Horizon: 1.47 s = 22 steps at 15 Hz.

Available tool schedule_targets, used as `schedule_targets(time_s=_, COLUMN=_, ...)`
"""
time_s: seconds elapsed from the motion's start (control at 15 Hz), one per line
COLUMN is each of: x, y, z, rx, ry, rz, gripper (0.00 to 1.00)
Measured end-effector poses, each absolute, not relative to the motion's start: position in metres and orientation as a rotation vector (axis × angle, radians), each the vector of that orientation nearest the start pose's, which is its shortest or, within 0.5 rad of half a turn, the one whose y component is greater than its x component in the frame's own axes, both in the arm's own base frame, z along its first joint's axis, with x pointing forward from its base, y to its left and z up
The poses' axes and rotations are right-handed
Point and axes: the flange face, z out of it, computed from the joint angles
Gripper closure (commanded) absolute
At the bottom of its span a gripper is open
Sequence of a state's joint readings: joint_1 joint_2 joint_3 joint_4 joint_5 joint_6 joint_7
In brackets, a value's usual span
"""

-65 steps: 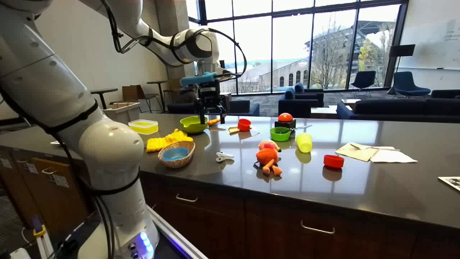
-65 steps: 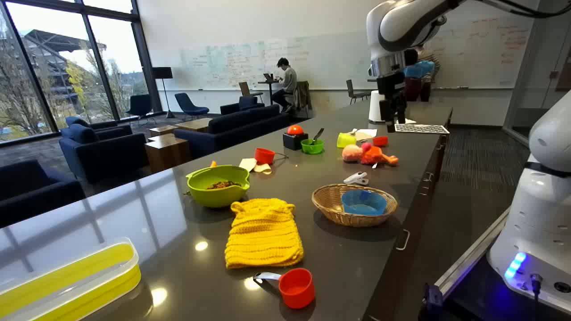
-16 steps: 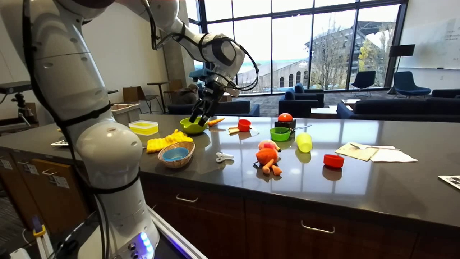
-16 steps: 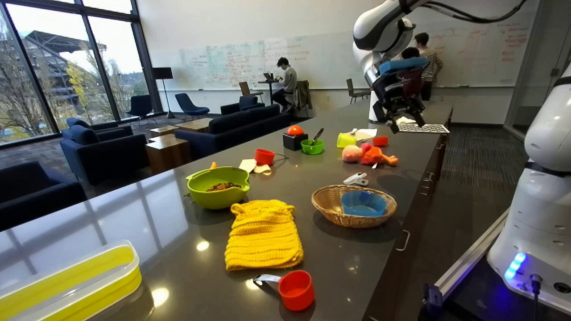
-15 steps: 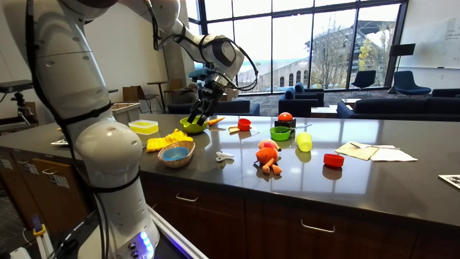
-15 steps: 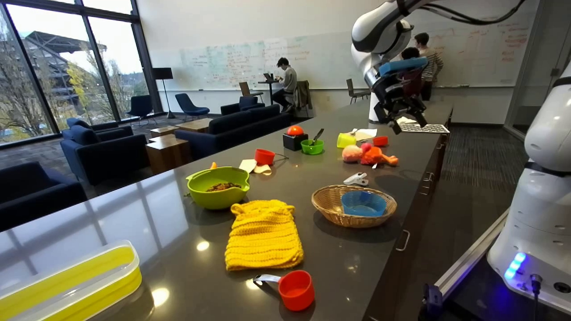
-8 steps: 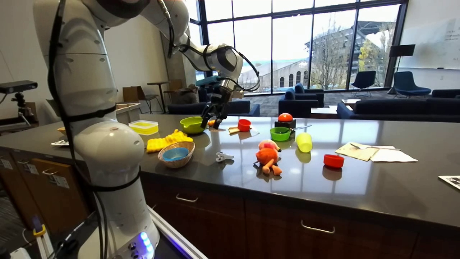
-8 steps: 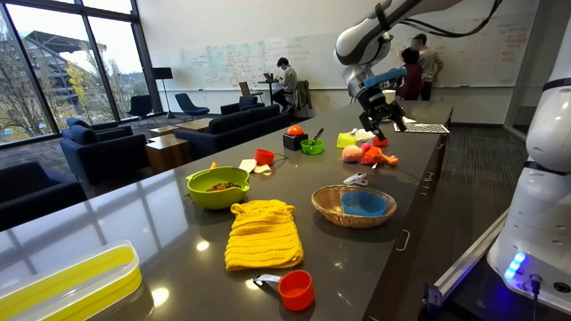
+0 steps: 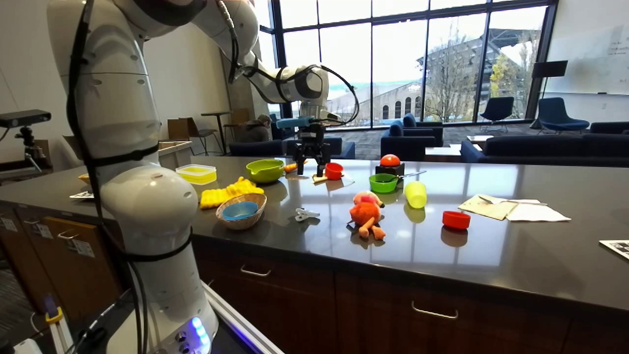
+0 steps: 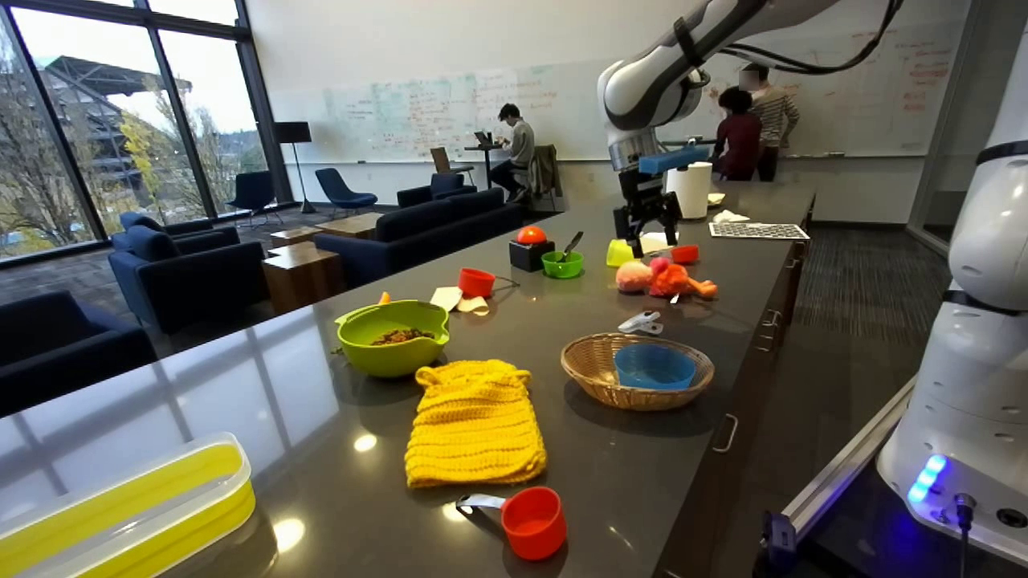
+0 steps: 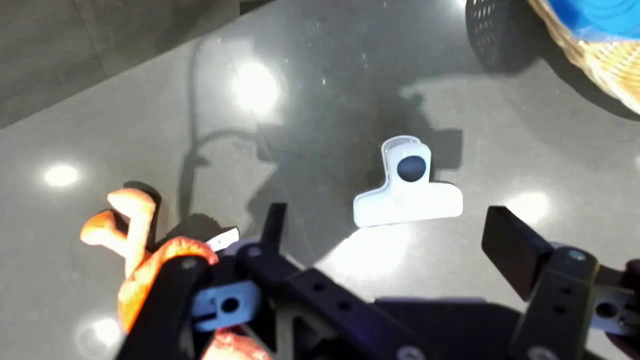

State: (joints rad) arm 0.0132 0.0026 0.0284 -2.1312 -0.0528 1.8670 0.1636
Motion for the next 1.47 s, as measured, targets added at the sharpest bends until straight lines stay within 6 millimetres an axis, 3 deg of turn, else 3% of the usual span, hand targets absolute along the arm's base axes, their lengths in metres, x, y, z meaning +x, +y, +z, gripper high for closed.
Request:
schedule_targets(time_s=0.4, x=0.502, y=0.004, z=0.367, rx=-3.28, ry=0.367, rz=0.617, gripper=0.0)
schedule_targets(time_s=0.93, x=0.504, y=0.005, z=0.364, rx=-3.28, ry=0.379, rz=0.634, gripper=0.0)
schedule_targets(time_s=1.13, x=0.495, y=0.026, z=0.346, rx=-3.313, ry=0.277, rz=0.734, gripper=0.0)
schedule_targets(time_s=1.47, x=0.46, y=0.104, z=0.262, rx=-3.396, ry=0.034, rz=1.075, gripper=0.0)
